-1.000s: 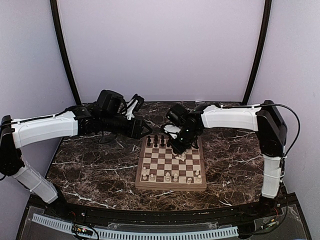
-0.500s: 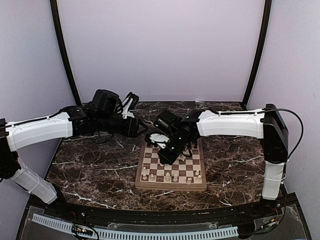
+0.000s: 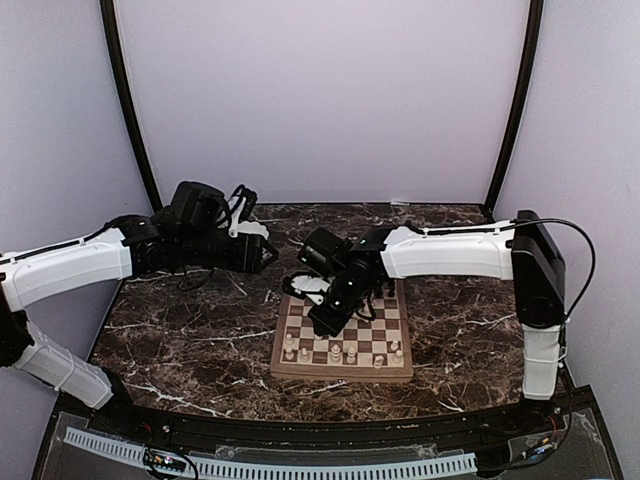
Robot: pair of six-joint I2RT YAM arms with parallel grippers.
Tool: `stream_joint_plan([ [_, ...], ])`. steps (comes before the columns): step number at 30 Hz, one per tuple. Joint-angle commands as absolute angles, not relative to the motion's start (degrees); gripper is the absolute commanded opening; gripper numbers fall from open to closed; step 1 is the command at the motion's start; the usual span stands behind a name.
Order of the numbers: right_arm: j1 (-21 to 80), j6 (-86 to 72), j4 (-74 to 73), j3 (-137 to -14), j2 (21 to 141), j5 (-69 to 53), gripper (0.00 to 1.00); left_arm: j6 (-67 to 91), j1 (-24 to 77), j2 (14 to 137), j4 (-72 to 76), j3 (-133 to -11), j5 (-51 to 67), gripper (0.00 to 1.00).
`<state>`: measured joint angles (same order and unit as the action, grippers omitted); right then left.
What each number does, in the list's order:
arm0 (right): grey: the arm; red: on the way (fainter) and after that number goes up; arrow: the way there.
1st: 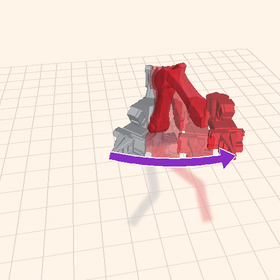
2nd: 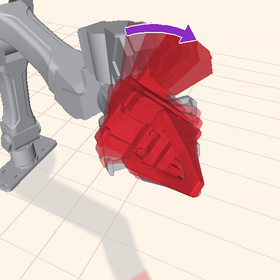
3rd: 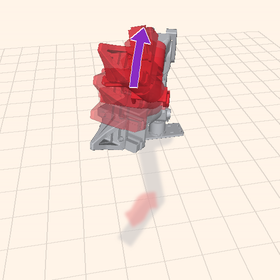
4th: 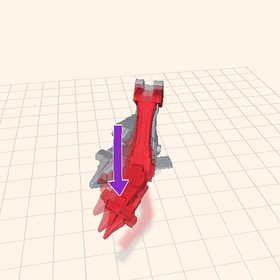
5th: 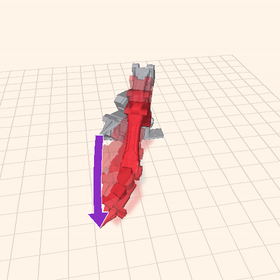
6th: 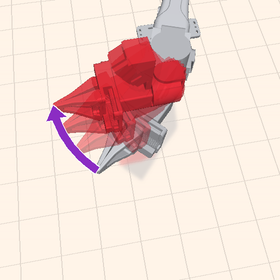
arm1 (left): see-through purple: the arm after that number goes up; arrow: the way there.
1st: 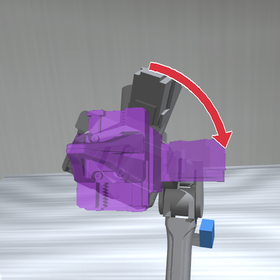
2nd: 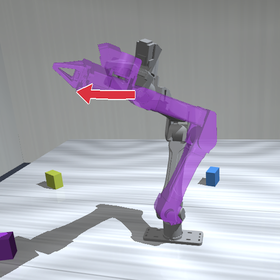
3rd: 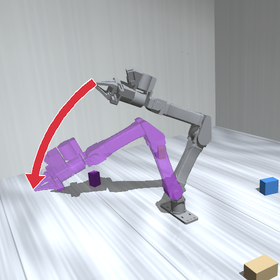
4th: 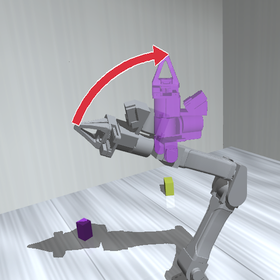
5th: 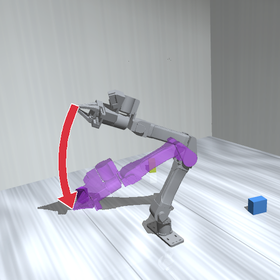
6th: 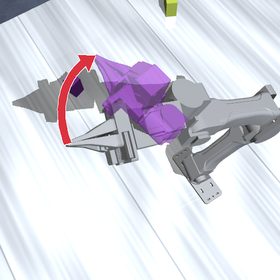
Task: Set up the chess pieces on the board
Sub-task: Place the pawn at c2.
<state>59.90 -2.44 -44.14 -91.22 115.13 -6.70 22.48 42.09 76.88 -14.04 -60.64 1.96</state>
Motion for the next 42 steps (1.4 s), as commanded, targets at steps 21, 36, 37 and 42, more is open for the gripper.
stream_joint_plan([
  [21,60.9,-2.3,-45.1,-91.9,116.9,-9.4,0.08,24.0,39.7,75.0,-16.6,-59.6,1.3,0.58],
  [36,60.7,-2.3,-45.1,-91.2,114.5,-8.9,0.25,24.3,39.5,76.1,-15.6,-59.8,2.1,0.58],
  [37,60.5,-2.3,-45.1,-91.2,114.0,-9.1,0.26,24.3,39.4,76.2,-15.6,-59.8,2.2,0.58],
  [42,56.7,-2.9,-44.1,-91.1,110.8,-12.8,0.27,24.2,39.2,76.4,-15.4,-60.0,2.6,0.58],
])
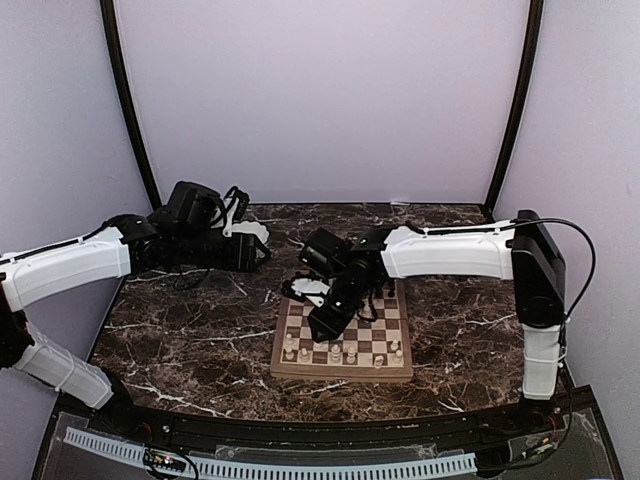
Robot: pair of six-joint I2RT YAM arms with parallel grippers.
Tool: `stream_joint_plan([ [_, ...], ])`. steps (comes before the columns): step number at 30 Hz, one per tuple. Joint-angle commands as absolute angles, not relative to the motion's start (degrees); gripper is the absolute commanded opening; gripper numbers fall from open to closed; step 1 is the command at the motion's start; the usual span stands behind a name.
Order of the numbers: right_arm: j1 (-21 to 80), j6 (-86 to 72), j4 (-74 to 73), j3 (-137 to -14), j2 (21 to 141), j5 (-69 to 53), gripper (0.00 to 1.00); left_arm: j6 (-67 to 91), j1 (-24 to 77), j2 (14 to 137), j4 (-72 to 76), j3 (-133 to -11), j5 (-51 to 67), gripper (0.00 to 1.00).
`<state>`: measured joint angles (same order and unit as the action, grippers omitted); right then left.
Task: Set up the chess pieces on the board
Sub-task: Place the pawn at c2, then pick up the pawn from the chessboard.
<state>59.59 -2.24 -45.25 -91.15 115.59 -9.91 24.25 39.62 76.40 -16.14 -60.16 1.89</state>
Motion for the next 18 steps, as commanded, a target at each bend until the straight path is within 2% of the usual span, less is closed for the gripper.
stream_joint_plan([
  [1,55.5,-3.2,-43.9,-91.1,110.5,-13.1,0.27,24.2,39.1,76.5,-15.4,-60.0,2.7,0.58],
  [9,49.1,-4.8,-45.0,-93.3,113.5,-8.2,0.18,24.1,38.9,76.9,-15.3,-60.6,3.2,0.58],
  [18,48.4,-5.8,-46.4,-96.3,117.0,-3.6,0.18,23.9,38.6,76.5,-15.7,-60.8,2.9,0.58],
])
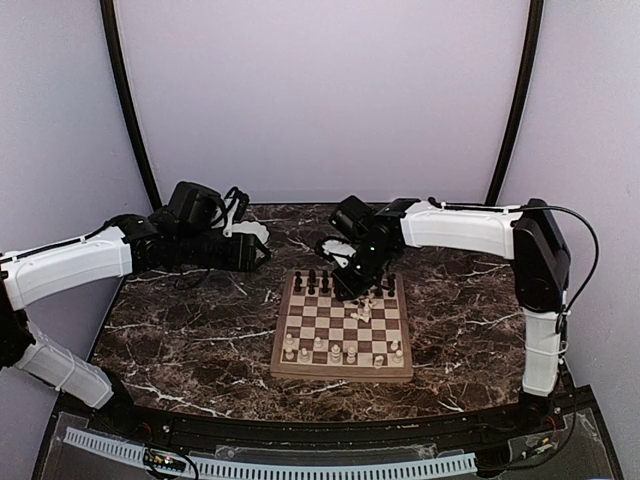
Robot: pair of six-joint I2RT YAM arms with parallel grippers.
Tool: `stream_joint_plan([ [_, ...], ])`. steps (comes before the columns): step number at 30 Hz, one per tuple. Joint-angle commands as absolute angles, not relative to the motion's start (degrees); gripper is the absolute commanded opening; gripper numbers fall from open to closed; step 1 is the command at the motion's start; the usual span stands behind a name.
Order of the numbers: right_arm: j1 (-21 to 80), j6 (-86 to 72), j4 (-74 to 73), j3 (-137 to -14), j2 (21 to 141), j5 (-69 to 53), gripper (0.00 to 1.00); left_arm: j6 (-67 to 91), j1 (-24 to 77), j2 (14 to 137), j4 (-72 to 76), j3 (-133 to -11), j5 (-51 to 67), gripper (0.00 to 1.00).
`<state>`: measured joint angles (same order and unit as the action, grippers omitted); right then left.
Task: Set up the chess pieces on the board
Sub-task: Pick up the pawn from the chessboard.
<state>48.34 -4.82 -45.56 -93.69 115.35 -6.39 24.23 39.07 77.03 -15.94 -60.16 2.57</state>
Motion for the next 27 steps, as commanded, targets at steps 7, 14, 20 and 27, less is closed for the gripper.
stream_joint_plan([
  [7,48.3,-6.3,-47.3,-97.6,118.9,-1.4,0.18,23.8,38.3,76.3,-15.8,-60.5,3.1,0.58],
  [14,47.9,-6.5,-47.5,-98.1,118.8,-1.7,0.17,24.0,38.1,76.9,-15.3,-60.6,3.7,0.58],
  [20,47.6,-6.7,-47.6,-98.2,117.1,-2.2,0.17,23.8,38.0,77.6,-15.2,-61.0,4.3,0.58],
  [27,46.9,-6.8,-47.5,-97.2,117.2,-0.8,0.18,23.4,37.7,78.5,-15.1,-61.5,5.0,0.58],
])
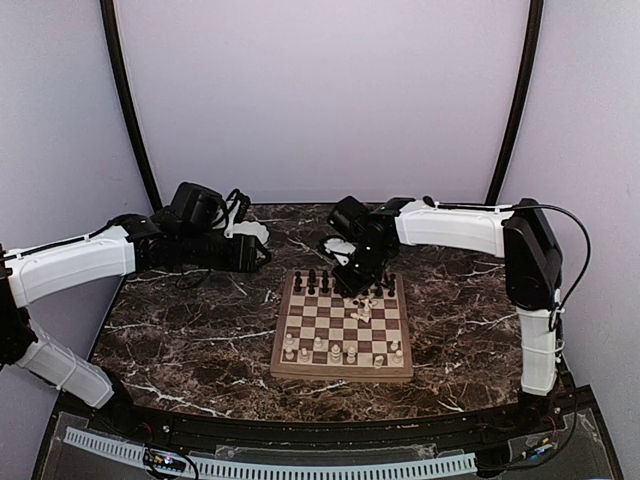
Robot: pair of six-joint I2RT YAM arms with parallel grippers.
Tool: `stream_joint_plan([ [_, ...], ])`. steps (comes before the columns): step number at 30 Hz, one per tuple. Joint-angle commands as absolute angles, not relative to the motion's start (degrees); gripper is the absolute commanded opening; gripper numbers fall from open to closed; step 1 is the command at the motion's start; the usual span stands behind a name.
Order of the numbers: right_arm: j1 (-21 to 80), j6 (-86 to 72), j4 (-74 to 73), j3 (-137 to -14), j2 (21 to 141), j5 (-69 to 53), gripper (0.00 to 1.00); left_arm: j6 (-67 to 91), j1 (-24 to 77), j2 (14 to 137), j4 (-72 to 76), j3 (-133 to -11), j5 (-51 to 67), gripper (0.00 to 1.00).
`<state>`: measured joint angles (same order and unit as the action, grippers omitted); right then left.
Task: Set up the chess pieces on the board
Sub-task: Pick up the pawn from the chessboard, then place the pawn at b2.
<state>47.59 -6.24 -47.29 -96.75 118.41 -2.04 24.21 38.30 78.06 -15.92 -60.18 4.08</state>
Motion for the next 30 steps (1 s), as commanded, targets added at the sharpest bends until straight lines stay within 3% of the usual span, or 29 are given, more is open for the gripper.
stream_joint_plan([
  [1,46.8,-6.8,-47.5,-97.3,117.4,-0.7,0.19,23.4,37.8,78.5,-15.2,-61.8,5.1,0.58],
  [16,46.7,-6.6,-47.0,-99.4,121.7,-0.2,0.22,23.0,37.3,78.6,-16.2,-62.2,5.7,0.58],
  [24,46.8,-6.7,-47.5,-100.8,122.4,-1.8,0.07,23.1,37.3,78.2,-16.7,-61.9,5.7,0.58],
  [30,49.9,-6.3,-47.2,-97.7,117.8,-2.8,0.05,23.0,37.1,77.5,-16.5,-61.3,5.2,0.58],
])
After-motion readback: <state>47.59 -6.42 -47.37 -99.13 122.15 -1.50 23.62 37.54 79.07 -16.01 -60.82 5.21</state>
